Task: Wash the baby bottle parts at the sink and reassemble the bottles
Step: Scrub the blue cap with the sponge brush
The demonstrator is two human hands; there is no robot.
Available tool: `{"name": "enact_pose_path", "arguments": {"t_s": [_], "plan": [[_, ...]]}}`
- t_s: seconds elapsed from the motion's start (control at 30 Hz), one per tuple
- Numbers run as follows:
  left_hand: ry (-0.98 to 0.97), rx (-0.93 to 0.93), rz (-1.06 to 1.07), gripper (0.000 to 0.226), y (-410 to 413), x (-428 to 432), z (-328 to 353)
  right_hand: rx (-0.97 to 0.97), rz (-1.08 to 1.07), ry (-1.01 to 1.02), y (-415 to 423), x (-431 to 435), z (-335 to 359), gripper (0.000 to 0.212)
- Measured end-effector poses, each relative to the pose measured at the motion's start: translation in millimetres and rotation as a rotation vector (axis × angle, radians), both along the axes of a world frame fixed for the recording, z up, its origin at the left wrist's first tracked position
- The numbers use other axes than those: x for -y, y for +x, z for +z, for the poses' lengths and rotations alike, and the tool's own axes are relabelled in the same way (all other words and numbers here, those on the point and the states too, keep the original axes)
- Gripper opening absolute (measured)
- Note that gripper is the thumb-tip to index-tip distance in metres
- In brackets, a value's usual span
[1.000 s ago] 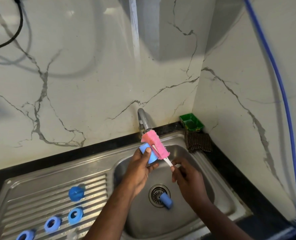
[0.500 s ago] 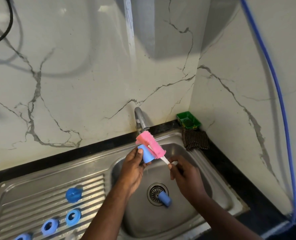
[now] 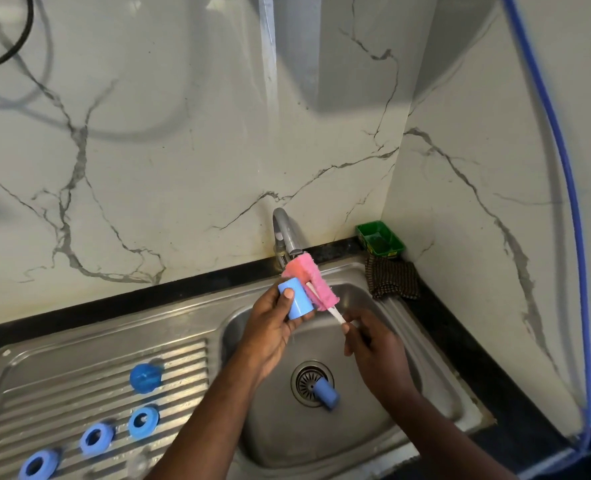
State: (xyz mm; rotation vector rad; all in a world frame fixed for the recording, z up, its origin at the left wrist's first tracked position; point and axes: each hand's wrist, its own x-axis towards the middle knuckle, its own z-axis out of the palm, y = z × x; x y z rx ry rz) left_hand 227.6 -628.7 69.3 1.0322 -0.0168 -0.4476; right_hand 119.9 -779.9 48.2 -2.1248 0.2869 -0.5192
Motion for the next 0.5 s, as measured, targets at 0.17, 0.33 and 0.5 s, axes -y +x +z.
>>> {"name": "enact_pose_path", "arguments": {"t_s": [0.17,0.33,0.5], "plan": [[-0.076,-0.035,0.025,0.027,-0.3,-3.3,-3.5,0.024,0.026,-0.017,-2.1,0.1,-4.7,0.012],[-0.041,0.014,-0.005,0.036,-1.4,-1.5,-5.1,0.031,0.041,-0.047,-2.2,-3.0,-4.7,0.013],[-0.088,0.021,-0.024,0.042,0.7,-2.7,-7.9,0.038,0.031,-0.026,-1.2,-0.5,-2.3,0.014]]}}
